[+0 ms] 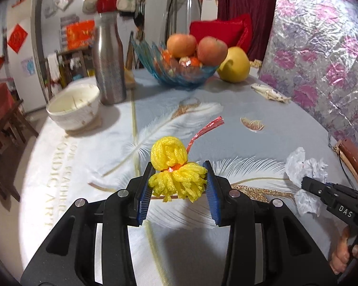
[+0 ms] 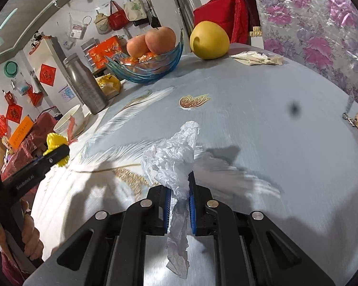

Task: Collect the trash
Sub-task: 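Lift the tissue with the right tool while the left tool carries the flower to the wastebasket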

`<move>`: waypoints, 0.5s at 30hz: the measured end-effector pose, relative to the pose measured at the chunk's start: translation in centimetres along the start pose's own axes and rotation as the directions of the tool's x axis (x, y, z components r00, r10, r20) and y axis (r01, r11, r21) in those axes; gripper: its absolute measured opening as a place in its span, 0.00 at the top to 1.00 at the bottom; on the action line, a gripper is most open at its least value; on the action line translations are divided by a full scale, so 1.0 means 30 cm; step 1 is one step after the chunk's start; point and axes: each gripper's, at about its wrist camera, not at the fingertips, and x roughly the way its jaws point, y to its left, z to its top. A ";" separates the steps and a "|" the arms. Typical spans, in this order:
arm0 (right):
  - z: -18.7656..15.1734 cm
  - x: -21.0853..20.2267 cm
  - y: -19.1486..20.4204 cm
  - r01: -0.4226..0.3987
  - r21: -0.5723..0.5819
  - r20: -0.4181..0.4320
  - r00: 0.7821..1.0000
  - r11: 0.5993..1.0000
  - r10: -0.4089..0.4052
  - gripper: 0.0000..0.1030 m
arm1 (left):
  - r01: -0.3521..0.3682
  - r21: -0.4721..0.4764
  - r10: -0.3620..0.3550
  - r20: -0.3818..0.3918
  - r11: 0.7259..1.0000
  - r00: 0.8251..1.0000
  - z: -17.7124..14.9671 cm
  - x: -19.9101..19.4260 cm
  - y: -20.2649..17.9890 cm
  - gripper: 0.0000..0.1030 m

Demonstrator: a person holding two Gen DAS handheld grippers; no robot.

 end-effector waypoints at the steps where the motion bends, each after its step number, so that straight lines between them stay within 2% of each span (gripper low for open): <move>1: -0.006 -0.012 0.001 -0.001 -0.002 0.005 1.000 1.000 0.001 0.87 | -0.009 0.010 0.008 0.018 1.000 1.000 -0.003 -0.020 -0.006 0.60; 5: -0.026 -0.083 0.013 -0.005 -0.013 0.033 0.999 1.000 0.005 0.87 | -0.021 0.028 0.019 0.075 0.999 0.997 -0.022 -0.094 -0.020 0.60; 9: -0.035 -0.169 0.041 -0.008 -0.035 0.074 0.997 0.999 0.011 0.87 | 0.003 0.003 -0.004 0.116 1.000 0.993 -0.048 -0.174 -0.013 0.60; 15: -0.044 -0.304 0.095 -0.012 -0.075 0.148 0.989 0.997 0.023 0.87 | 0.039 -0.019 -0.036 0.132 0.999 0.991 -0.064 -0.249 -0.009 0.60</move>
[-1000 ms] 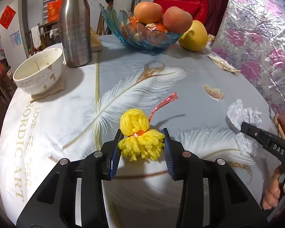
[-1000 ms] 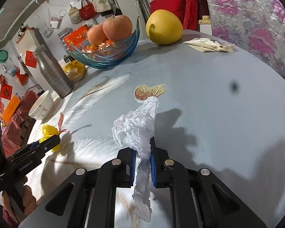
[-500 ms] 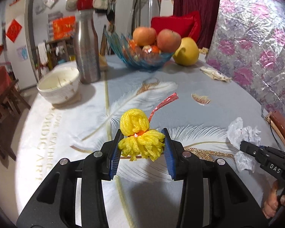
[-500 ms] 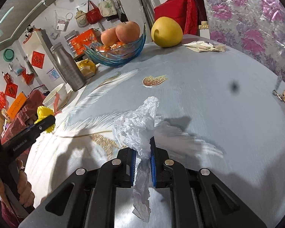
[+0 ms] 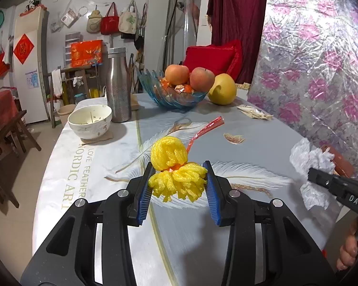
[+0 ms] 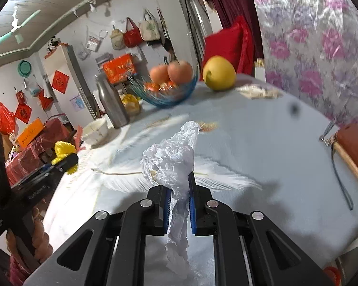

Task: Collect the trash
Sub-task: 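Lift the tissue with the right tool while the left tool carries the flower to the wastebasket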

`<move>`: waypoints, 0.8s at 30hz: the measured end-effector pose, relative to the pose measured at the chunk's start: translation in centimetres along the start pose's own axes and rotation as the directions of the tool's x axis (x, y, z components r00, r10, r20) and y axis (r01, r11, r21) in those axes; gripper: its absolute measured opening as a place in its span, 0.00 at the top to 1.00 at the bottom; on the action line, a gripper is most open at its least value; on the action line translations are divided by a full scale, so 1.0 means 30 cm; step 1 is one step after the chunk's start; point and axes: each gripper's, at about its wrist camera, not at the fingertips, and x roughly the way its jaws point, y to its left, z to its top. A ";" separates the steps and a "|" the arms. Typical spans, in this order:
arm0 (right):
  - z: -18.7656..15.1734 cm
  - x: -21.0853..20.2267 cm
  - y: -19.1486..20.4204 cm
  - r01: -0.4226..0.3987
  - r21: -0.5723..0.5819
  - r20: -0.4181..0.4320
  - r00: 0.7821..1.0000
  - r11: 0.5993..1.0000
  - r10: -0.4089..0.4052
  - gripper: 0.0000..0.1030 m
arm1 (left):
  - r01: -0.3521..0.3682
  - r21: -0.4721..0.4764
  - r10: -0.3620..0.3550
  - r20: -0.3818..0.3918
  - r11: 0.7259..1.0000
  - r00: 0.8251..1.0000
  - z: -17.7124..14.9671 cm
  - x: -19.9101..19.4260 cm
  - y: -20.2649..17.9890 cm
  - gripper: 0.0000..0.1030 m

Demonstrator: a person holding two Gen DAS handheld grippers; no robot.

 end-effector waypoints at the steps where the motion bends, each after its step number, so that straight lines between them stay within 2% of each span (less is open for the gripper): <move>1: 0.003 -0.019 0.008 -0.002 -0.006 0.011 1.000 1.000 0.002 0.87 | 0.002 0.003 -0.002 0.007 1.000 1.000 0.000 -0.015 -0.006 0.60; 10: 0.024 -0.204 0.059 -0.007 -0.053 0.114 0.993 0.999 0.013 0.87 | 0.001 0.045 -0.004 0.074 0.999 0.997 0.026 -0.121 -0.085 0.60; 24: 0.006 -0.443 0.017 0.048 -0.074 0.233 0.972 0.996 -0.030 0.86 | 0.064 0.113 -0.080 0.144 0.992 0.986 0.071 -0.219 -0.279 0.60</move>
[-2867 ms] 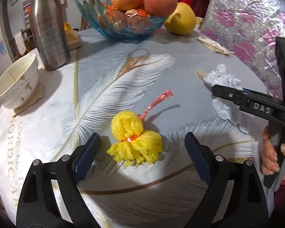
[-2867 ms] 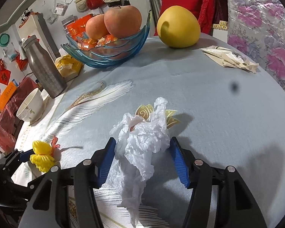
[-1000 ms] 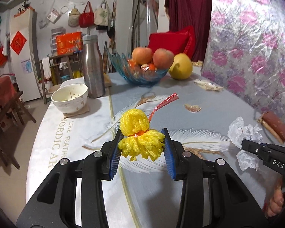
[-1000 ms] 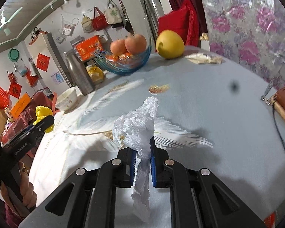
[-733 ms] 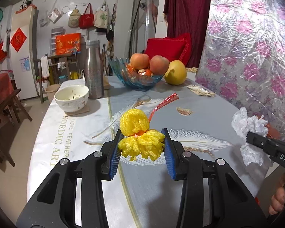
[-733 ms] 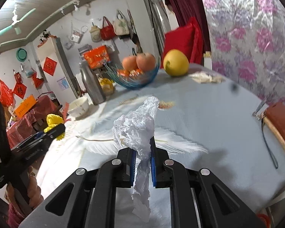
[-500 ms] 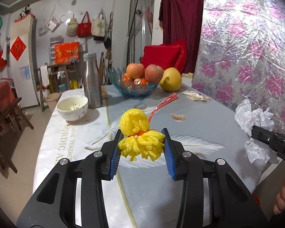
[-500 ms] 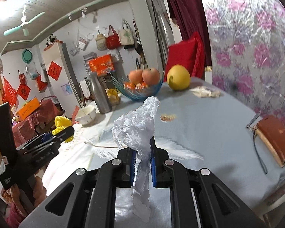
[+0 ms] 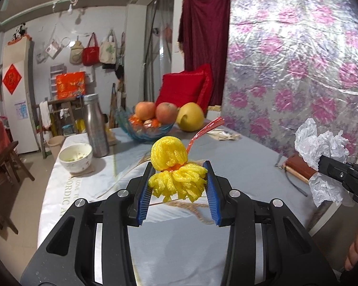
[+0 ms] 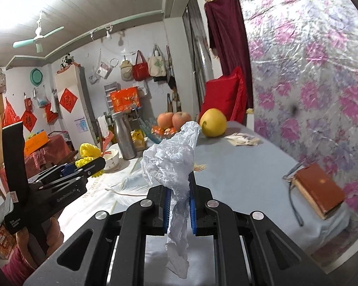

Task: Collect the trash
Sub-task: 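Lift the tissue with the right tool while the left tool carries the flower to the wastebasket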

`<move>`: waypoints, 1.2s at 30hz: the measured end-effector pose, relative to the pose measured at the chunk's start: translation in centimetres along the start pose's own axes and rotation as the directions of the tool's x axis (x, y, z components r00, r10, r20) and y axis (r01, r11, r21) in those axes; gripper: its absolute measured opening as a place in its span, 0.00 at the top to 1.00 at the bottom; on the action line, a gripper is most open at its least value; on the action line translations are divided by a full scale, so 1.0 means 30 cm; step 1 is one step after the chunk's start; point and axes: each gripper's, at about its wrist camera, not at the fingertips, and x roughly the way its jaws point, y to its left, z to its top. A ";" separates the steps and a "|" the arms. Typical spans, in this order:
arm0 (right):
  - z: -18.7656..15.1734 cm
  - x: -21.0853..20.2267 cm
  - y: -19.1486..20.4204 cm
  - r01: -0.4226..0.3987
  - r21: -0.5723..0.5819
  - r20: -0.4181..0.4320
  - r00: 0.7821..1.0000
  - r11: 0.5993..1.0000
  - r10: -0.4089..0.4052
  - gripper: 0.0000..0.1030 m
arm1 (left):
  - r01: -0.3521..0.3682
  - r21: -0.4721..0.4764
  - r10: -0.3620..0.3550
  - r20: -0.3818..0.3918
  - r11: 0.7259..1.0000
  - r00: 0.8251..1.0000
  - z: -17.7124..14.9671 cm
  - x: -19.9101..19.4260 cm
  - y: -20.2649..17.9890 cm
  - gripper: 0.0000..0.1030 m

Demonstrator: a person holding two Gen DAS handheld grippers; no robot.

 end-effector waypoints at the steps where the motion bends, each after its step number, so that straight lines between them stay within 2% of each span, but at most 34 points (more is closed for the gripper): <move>1: 0.001 -0.013 -0.010 0.007 0.000 0.006 1.000 1.000 -0.007 0.86 | 0.009 0.006 -0.009 0.002 1.000 1.000 0.005 -0.001 -0.020 0.60; 10: -0.006 -0.144 -0.142 0.078 0.034 0.059 0.995 0.996 -0.080 0.86 | 0.081 0.057 -0.082 0.013 0.995 0.997 0.036 0.003 -0.191 0.60; 22: -0.041 -0.298 -0.297 0.153 0.084 0.103 0.981 0.985 -0.162 0.85 | 0.172 0.151 -0.176 0.014 0.973 0.984 0.042 0.000 -0.447 0.60; 30: -0.071 -0.384 -0.406 0.201 0.112 0.117 0.970 0.973 -0.213 0.85 | 0.232 0.219 -0.237 -0.007 0.948 0.972 0.032 0.006 -0.623 0.60; 36: -0.096 -0.430 -0.500 0.250 0.135 0.111 0.958 0.959 -0.265 0.85 | 0.290 0.270 -0.290 -0.041 0.918 0.956 0.010 0.031 -0.775 0.60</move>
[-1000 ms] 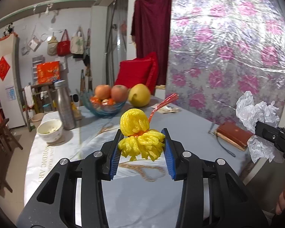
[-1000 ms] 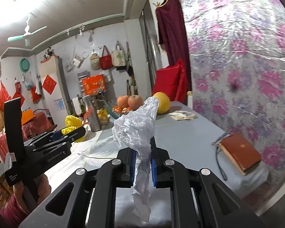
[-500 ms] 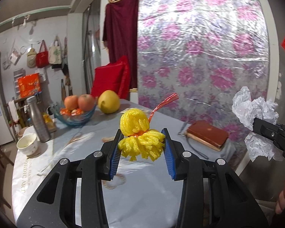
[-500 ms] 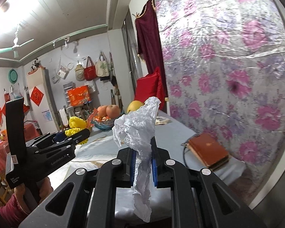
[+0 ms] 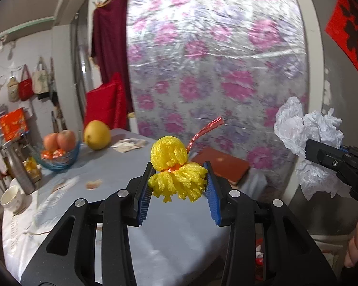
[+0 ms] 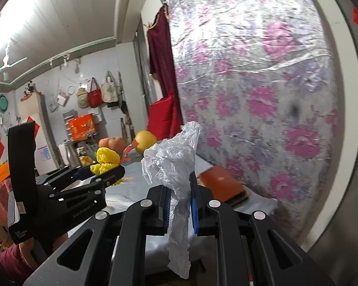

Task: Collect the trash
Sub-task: 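Lift the tissue with the right tool while the left tool carries the flower to the wastebasket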

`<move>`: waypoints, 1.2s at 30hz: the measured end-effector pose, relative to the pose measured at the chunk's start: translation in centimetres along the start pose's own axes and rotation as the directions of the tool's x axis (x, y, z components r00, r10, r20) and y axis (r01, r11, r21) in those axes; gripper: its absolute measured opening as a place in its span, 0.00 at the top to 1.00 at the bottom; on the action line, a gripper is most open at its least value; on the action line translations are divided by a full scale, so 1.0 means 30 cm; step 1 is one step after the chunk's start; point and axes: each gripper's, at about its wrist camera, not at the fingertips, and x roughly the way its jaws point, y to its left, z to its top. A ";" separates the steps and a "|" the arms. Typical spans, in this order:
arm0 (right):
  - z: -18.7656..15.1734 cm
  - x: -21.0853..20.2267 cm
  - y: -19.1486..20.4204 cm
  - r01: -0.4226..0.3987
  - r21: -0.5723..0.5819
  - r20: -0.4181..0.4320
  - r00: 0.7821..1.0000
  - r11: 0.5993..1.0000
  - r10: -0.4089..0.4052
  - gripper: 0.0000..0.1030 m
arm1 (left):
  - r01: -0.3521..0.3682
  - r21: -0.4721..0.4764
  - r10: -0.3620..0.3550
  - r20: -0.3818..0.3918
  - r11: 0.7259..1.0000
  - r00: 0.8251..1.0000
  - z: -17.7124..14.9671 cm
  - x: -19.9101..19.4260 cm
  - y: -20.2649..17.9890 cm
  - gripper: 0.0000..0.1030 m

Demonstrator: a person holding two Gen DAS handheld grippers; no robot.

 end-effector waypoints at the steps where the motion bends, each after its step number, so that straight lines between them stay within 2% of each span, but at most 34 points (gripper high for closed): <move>1: -0.004 -0.005 -0.025 0.015 0.004 -0.001 1.000 1.000 -0.015 0.85 | 0.013 0.009 -0.013 -0.006 1.000 1.000 0.001 0.016 -0.024 0.60; 9: -0.044 -0.029 -0.200 0.103 0.053 -0.028 0.994 0.993 -0.102 0.85 | 0.108 0.067 -0.104 -0.056 0.992 0.993 -0.009 0.132 -0.204 0.60; 17: -0.107 -0.024 -0.348 0.179 0.092 -0.084 0.982 0.980 -0.171 0.85 | 0.190 0.104 -0.176 -0.127 0.976 0.976 -0.042 0.249 -0.347 0.60; 36: -0.273 0.049 -0.574 0.266 0.151 -0.232 0.946 0.952 -0.228 0.85 | 0.300 0.156 -0.247 -0.290 0.941 0.925 -0.177 0.437 -0.560 0.60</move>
